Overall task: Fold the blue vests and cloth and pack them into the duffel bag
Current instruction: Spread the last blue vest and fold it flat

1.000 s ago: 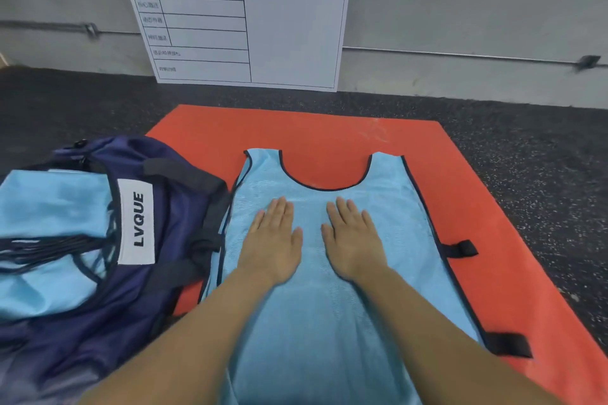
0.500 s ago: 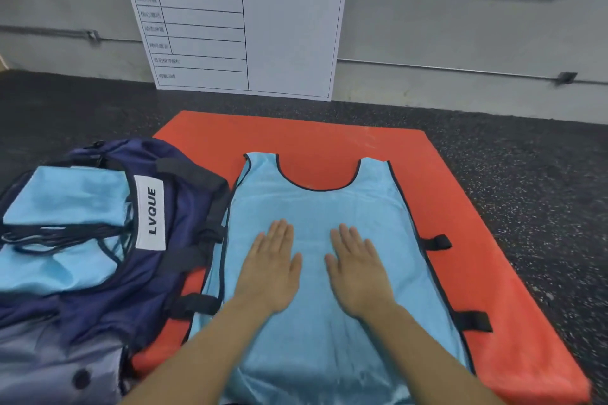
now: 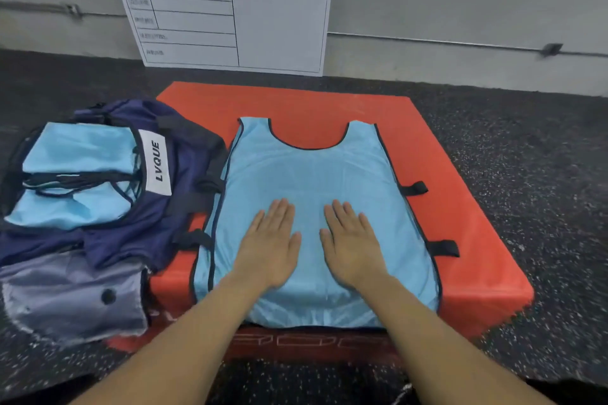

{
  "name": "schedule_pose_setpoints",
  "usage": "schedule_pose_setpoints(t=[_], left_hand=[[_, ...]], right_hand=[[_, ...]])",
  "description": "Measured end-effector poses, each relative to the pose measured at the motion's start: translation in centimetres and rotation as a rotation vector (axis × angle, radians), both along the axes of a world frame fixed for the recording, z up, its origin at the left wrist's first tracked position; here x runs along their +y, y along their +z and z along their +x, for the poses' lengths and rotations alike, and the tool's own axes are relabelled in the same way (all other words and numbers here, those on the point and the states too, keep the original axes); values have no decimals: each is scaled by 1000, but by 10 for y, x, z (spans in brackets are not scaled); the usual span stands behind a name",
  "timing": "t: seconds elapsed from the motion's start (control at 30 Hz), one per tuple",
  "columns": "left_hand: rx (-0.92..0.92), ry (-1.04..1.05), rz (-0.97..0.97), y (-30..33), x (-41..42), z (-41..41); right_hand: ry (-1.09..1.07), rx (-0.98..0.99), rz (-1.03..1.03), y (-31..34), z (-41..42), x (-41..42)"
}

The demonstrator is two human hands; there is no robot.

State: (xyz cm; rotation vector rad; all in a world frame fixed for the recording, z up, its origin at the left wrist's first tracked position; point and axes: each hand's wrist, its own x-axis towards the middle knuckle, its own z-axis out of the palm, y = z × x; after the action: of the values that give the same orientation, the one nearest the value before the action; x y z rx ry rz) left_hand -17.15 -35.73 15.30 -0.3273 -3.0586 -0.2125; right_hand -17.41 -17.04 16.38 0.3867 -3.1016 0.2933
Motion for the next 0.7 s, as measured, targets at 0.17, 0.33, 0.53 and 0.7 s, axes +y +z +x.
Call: schedule_pose_setpoints(t=[0.17, 0.33, 0.53, 0.7], left_hand=[[-6, 38, -20, -3, -47, 12], [-1, -21, -59, -1, -71, 37], [15, -83, -66, -4, -91, 66], [-16, -133, -44, -7, -107, 96]], right_hand=[[-61, 14, 47, -8, 3, 81], [-45, -9, 112, -7, 30, 115], [-46, 1, 125, -6, 58, 122], [6, -58, 130, -7, 79, 135]])
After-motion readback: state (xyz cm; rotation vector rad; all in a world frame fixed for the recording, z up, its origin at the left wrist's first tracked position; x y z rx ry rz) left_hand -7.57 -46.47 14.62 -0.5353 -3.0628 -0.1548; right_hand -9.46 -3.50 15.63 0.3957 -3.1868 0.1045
